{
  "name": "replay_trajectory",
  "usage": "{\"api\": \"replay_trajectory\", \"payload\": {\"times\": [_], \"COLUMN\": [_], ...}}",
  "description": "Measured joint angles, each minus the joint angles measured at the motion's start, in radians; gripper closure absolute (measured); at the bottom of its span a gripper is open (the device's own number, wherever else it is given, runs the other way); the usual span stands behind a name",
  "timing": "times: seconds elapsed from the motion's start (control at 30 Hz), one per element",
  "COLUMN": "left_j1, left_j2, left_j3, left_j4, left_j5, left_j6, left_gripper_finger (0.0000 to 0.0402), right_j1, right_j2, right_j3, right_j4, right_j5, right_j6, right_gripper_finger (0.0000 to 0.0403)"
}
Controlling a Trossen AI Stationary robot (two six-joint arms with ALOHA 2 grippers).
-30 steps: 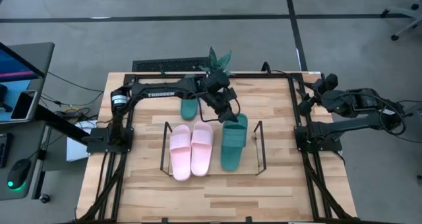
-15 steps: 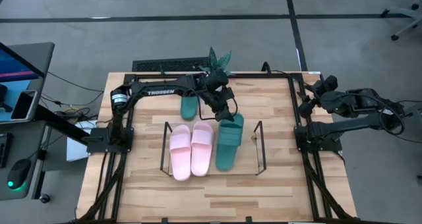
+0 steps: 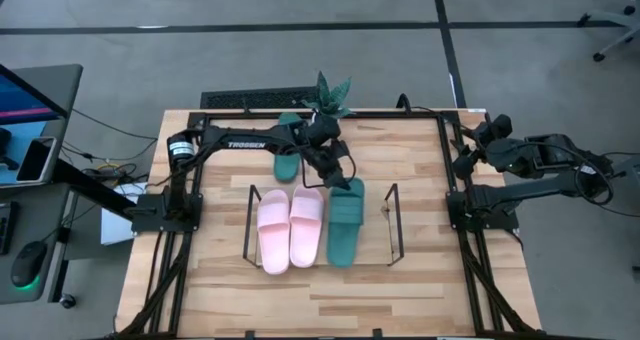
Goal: Pick and place slides into the shelf
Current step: Put the right green slide on the shelf
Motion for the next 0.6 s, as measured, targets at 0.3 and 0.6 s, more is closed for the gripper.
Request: {"api": "replay_trajectory", "payload": {"times": [0.3, 0.6], "left_j1": [0.021, 0.021], "left_j2": [0.000, 0.000], "left_j3": [-0.005, -0.005], "left_j4": [-0.027, -0.086], "left_j5": [-0.021, -0.085], "left_j6": [0.078, 0.158], "left_gripper_finger": [0.0377, 0.0334], "right_j1": [0.000, 0.000], "right_j2": [0.000, 0.000], "right_j3": [0.000, 0.000], "right_j4": [0.000, 0.000], "right_j5": [0.000, -0.001], "right_j6": [0.000, -0.002], "right_gripper_finger": [0.0234, 0.0234]}}
